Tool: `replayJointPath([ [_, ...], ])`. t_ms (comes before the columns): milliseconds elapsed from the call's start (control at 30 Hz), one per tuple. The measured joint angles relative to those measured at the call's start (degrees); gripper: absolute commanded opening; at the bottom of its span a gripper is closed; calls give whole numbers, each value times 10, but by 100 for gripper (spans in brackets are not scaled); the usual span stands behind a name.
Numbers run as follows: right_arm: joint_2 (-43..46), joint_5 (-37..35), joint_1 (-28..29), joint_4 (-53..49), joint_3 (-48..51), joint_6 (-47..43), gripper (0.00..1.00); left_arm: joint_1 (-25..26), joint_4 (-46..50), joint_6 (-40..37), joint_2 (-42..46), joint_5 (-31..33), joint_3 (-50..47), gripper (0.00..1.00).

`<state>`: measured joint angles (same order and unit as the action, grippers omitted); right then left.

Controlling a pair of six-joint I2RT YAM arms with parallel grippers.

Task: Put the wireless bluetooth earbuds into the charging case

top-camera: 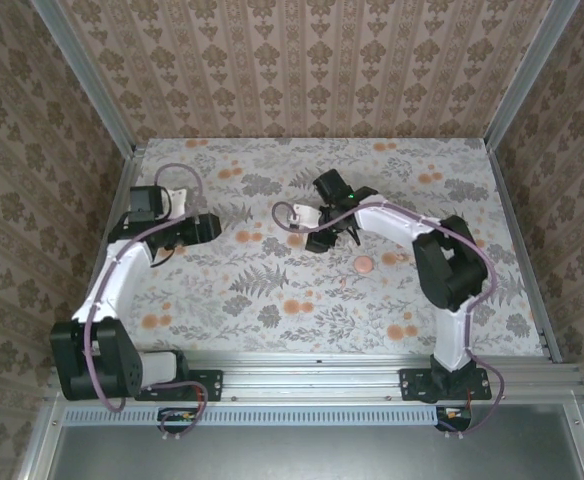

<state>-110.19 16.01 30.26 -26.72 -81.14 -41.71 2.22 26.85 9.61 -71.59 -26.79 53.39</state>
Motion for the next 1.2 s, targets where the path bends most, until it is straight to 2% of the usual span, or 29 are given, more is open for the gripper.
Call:
replayJointPath([
  [133,80,20,2,96,78,115,45,52,-44,9,44,-7,-22,79],
  [267,155,23,15,173,159,165,45,83,-65,25,62,-14,-24,77],
  [500,239,-6,74,276,240,161,45,151,-77,75,120,-38,-33,75],
  [700,269,-20,115,353,281,153,46,199,-103,140,144,-52,-75,69],
  [967,279,-30,149,390,289,142,47,228,-116,184,144,-68,-88,63],
  [1200,279,-36,167,395,289,118,47,233,-118,195,143,-96,-88,60],
])
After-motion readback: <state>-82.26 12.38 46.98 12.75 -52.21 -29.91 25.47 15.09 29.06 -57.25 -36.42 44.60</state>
